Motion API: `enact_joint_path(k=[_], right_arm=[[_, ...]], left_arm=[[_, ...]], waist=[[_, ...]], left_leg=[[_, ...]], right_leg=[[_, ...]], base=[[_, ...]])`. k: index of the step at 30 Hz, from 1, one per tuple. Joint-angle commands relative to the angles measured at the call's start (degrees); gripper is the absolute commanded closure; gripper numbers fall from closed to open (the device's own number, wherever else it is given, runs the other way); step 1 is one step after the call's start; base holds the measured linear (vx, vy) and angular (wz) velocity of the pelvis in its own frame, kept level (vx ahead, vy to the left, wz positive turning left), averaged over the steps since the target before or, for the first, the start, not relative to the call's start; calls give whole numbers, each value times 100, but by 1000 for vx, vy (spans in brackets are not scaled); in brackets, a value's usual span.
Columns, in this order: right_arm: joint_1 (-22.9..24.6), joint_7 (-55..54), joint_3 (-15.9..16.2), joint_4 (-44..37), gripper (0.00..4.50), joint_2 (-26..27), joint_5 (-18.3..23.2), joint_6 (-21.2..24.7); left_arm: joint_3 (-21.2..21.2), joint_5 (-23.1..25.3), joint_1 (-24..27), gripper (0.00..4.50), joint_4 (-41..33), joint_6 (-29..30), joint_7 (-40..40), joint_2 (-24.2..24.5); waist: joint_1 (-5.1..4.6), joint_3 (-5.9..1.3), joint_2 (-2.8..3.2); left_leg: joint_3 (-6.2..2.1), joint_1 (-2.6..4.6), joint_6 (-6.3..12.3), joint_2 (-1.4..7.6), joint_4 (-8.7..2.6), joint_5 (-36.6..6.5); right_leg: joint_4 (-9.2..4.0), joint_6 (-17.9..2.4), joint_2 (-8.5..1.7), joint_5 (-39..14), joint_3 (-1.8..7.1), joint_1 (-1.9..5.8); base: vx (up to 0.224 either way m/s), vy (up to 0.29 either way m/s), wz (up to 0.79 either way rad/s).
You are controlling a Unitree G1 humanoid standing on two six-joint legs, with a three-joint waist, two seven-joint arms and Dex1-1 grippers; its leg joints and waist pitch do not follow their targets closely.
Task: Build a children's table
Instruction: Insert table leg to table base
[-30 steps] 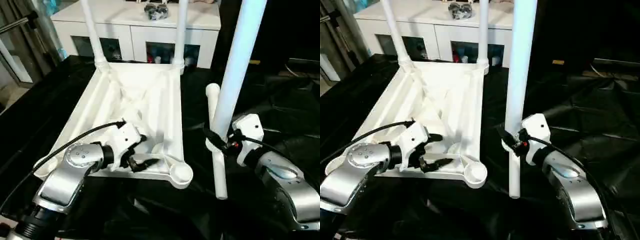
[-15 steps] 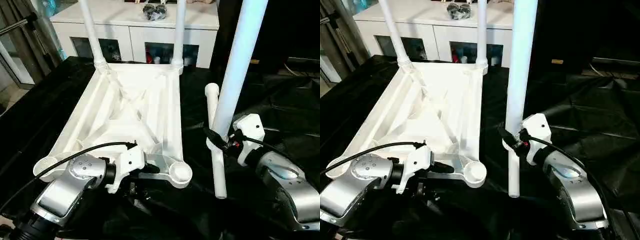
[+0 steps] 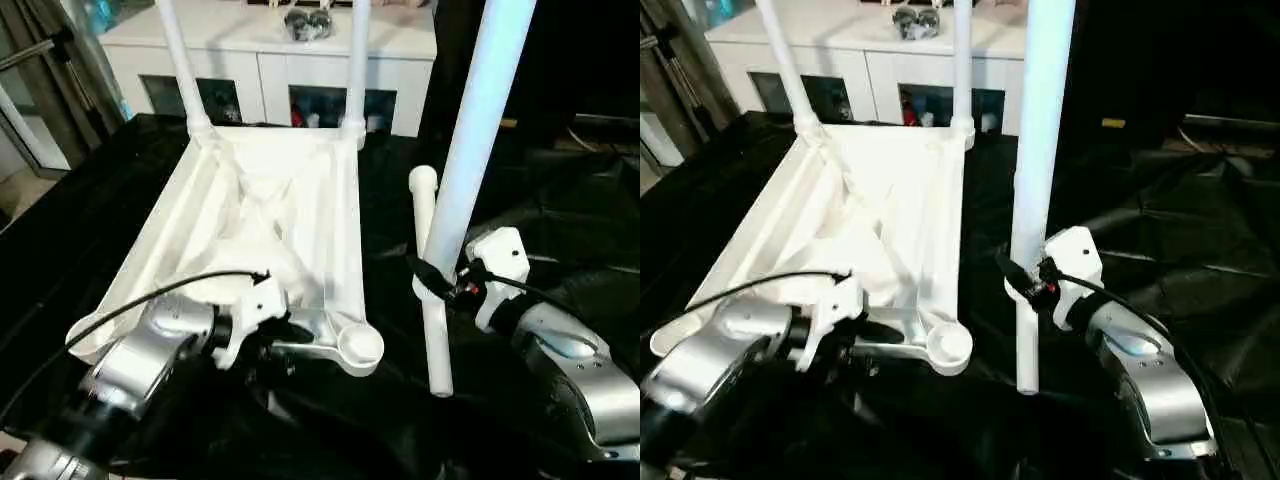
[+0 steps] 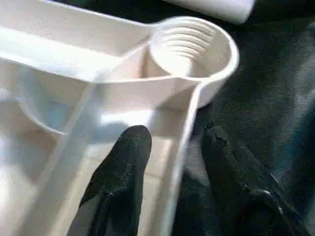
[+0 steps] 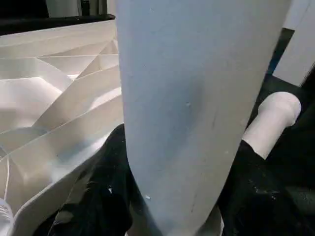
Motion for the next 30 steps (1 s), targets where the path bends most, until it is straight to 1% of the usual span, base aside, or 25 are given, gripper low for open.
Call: enact_joint_path(k=[1, 5, 6, 7, 8, 9, 11, 12, 16, 17, 18, 19, 21, 22, 23, 25, 26, 27, 28, 29, 30], right_arm=[[4, -13, -61, -101, 260, -27, -43, -65], [26, -25, -69, -110, 260, -24, -42, -64], [27, -28, -69, -111, 260, -24, -42, -63], [25, -36, -65, -120, 260, -19, -43, -54], [23, -43, -62, -126, 260, -14, -44, -47], [24, -45, -62, -128, 260, -13, -44, -46], [20, -48, -61, -131, 260, -11, -43, -44], [19, -48, -59, -132, 260, -10, -42, -44], [9, -23, -45, -146, 260, 15, 7, -9], [8, -16, -44, -148, 260, 18, 18, -3], [1, 22, -42, -145, 260, 24, 61, 13], [-3, 37, -41, -143, 260, 28, 80, 19], [-9, 49, -35, -148, 260, 34, 97, 24], [-14, 55, -36, -145, 261, 40, 108, 22], [-14, 55, -36, -145, 261, 40, 108, 22], [-35, 78, -51, -118, 261, 49, 144, 16], [-53, 91, -52, -106, 261, 67, 172, 22], [-59, 97, -50, -104, 261, 72, 182, 25], [-70, 117, -43, -99, 261, 83, 205, 35], [-70, 117, -43, -99, 261, 83, 205, 35], [-82, 129, -28, -100, 261, 98, 224, 51]], left_arm=[[-119, 130, -164, 278, 199, -99, -192, 85], [-177, 134, -231, 313, 340, -140, -347, 101], [-196, 134, -246, 313, 374, -152, -394, 103], [-219, 134, -249, 329, 388, -158, -460, 129], [-232, 135, -248, 341, 405, -169, -503, 148], [-235, 136, -246, 350, 409, -173, -512, 152], [-228, 142, -243, 368, 433, -199, -515, 153], [-225, 148, -244, 368, 447, -212, -518, 153], [-193, 172, -233, 400, 512, -254, -510, 157], [-184, 168, -229, 400, 512, -252, -505, 154], [-110, 97, -195, 413, 483, -188, -473, 115], [-57, 31, -163, 428, 438, -126, -463, 96], [10, -43, -98, 432, 327, 56, -401, 99], [42, -36, -30, 437, 239, 184, -288, 111], [42, -36, -30, 442, 239, 184, -288, 111], [163, -16, 128, 449, 68, 381, 81, 33], [366, -10, 238, 449, -44, 606, 606, -173], [415, -19, 268, 449, -90, 675, 720, -221], [499, -55, 329, 449, -209, 836, 899, -301], [499, -55, 329, 450, -209, 836, 899, -301], [544, -89, 422, 450, -423, 973, 1013, -359]], waist=[[4, -327, 1], [11, -329, 7], [9, -325, 6], [22, -327, 80], [7, -325, 36], [10, -325, 26], [13, -330, 30], [12, -329, 33], [8, -341, 39], [7, -339, 38], [6, -339, 18], [9, -341, 27], [4, -338, 32], [-2, -339, 26], [-8, -340, 26], [-40, -329, 25], [-66, -326, 5], [-74, -318, 9], [-86, -315, -5], [-97, -308, -9], [-114, -306, -62]], left_leg=[[-102, -16, 249, 258, -382, -444], [-104, -11, 240, 271, -385, -466], [-104, -11, 241, 274, -389, -477], [-110, -2, 222, 273, -385, -504], [-106, -1, 208, 279, -390, -547], [-105, -4, 211, 272, -389, -543], [-105, -20, 236, 267, -382, -484], [-107, -23, 244, 267, -382, -468], [-106, -23, 289, 273, -372, -372], [-106, -24, 293, 273, -373, -370], [-102, -22, 304, 274, -373, -373], [-102, -24, 311, 273, -370, -361], [-103, -21, 310, 280, -374, -369], [-104, -28, 311, 276, -373, -356], [-108, -36, 309, 284, -375, -351], [-106, -48, 331, 276, -373, -386], [-101, -56, 328, 280, -374, -433], [-103, -51, 331, 285, -376, -459], [-102, -59, 343, 274, -373, -496], [-106, -73, 345, 267, -378, -492], [-113, -105, 343, 253, -382, -448]], right_leg=[[-367, -1254, -420, -456, 270, 333], [-360, -1285, -433, -487, 270, 338], [-363, -1289, -437, -510, 270, 337], [-361, -1299, -443, -554, 268, 329], [-369, -1313, -435, -544, 269, 334], [-366, -1318, -430, -524, 269, 340], [-358, -1321, -440, -500, 271, 352], [-360, -1316, -440, -508, 267, 352], [-346, -1325, -441, -420, 265, 350], [-346, -1327, -438, -412, 263, 348], [-347, -1331, -437, -410, 262, 348], [-340, -1344, -442, -401, 265, 351], [-339, -1362, -443, -407, 262, 346], [-337, -1364, -446, -403, 263, 355], [-327, -1374, -452, -380, 263, 363], [-346, -1370, -450, -452, 258, 363], [-352, -1371, -455, -532, 258, 376], [-367, -1375, -453, -598, 254, 368], [-382, -1335, -450, -760, 254, 376], [-388, -1313, -450, -824, 252, 385], [-381, -1225, -451, -963, 245, 412]], base=[[0, 0, 0], [0, 0, 0], [0, 0, 0], [0, 0, 0], [0, 0, 0], [0, 0, 0], [0, 0, 0], [0, 0, 0], [0, 0, 0], [0, 0, 0], [0, 0, 0], [0, 0, 0], [0, 0, 0], [0, 0, 0], [0, 0, 0], [0, 0, 0], [0, 0, 0], [0, 0, 0], [0, 0, 0], [0, 0, 0], [0, 0, 0]])
